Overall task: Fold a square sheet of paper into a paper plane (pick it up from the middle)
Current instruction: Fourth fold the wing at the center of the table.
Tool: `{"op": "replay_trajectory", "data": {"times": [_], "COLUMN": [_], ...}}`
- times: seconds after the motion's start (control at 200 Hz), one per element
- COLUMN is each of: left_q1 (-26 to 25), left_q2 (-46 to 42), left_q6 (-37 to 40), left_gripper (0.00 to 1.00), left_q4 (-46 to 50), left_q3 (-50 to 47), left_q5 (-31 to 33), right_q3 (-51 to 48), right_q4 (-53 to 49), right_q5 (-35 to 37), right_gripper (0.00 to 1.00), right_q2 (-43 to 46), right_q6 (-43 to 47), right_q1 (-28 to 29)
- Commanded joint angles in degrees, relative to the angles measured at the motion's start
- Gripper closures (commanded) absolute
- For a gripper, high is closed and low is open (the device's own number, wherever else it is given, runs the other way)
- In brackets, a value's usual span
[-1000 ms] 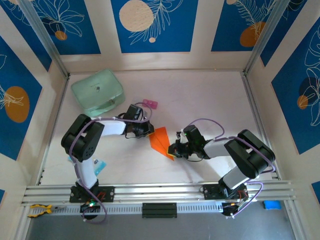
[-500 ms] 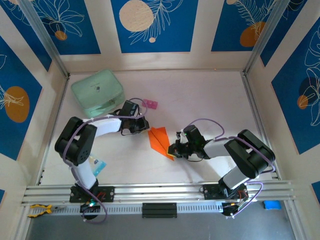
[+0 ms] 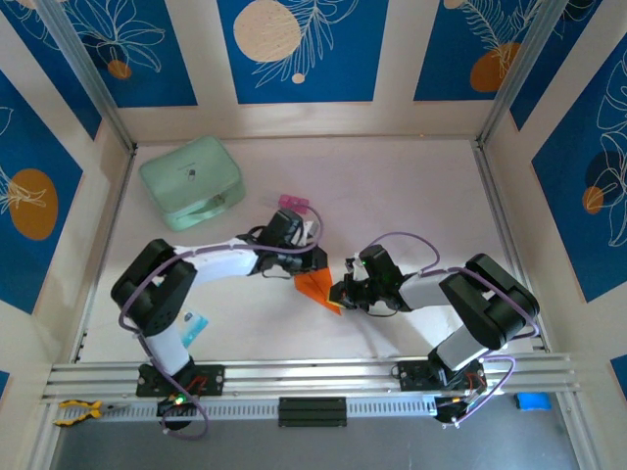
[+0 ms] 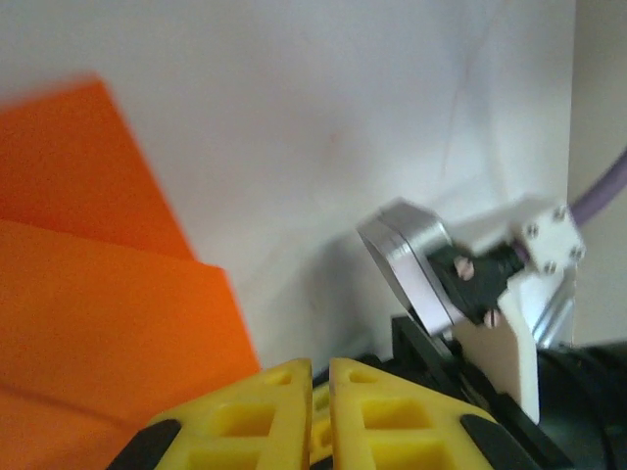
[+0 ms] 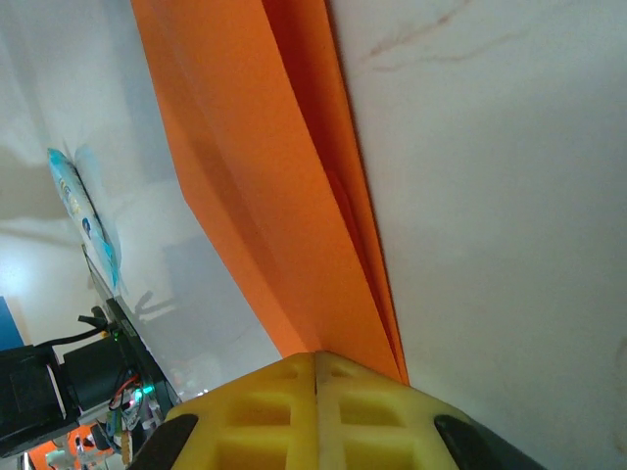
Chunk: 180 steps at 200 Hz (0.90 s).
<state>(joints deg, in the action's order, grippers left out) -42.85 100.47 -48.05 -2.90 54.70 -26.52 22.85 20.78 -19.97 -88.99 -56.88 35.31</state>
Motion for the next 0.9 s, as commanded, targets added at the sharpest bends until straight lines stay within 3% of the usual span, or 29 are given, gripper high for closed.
{"op": "replay_trajectory", "data": {"times": [0.0,0.335,0.73,0.895], "left_q1": [-0.49,1.20,1.95,1.90], "left_q2": [3.38,7.83,7.63,7.46], "left_q6": [-2.16,-0.05,1.07,1.08], "left_gripper": [0.86,0.88,0.89,0.90], "left_q4": [-2.46,1.49,0.83,0.64], "left_q3": [-0.54,-1.60,-4.16,-4.27], "left_q5": [-1.17,2.77,2.22,2.03], "right_q3": [-3.00,-3.48,-0.07,0.78], "right_q4": [-10.74,-10.23,-19.34,-14.88], "right_q5": [1.59,0.72,1.29,-2.57], "right_gripper": [1.00,1.00,1.00,1.00], "right_q2": [-1.90,0.09,12.22,11.77], "right_q6": [0.85,0.90,2.48,2.40], "right_q1": [0.02,-0.04,-1.14,-1.05]}}
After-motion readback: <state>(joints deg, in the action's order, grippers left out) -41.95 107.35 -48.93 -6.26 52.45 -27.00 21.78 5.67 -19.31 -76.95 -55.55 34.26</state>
